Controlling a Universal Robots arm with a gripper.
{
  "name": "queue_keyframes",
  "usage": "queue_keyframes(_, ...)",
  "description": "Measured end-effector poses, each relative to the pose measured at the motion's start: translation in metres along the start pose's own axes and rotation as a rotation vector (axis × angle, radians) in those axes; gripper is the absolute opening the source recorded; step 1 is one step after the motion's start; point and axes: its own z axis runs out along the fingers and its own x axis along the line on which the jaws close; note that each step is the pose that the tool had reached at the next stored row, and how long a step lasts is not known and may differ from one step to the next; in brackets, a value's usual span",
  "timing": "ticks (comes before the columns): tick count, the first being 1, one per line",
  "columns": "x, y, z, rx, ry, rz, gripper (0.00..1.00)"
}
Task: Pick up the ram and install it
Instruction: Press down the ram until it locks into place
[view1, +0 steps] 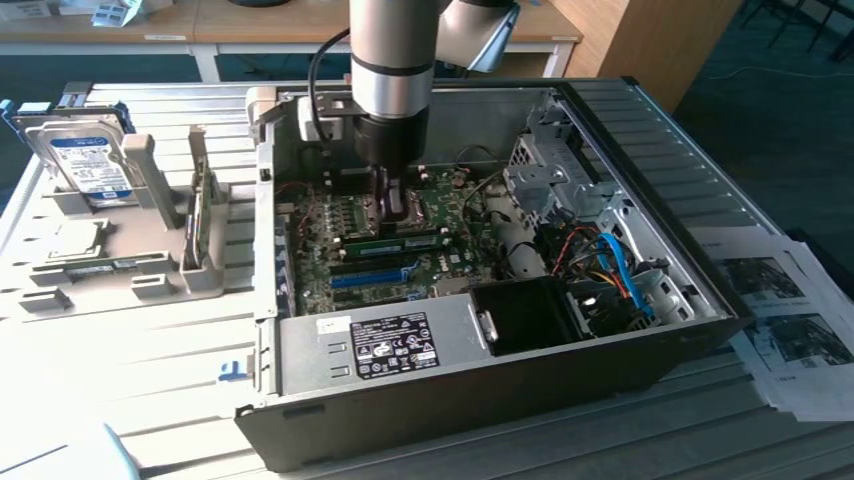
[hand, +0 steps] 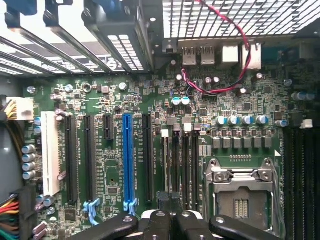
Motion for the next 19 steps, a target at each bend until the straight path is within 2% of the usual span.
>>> queue_keyframes(11,0.001,-0.0003,-0.0184,-0.0001,0.0005,0.0,0.1)
queue_keyframes(19,0.001,-0.0003,-0.0204,-0.0004,0.0009,0.0,0.1)
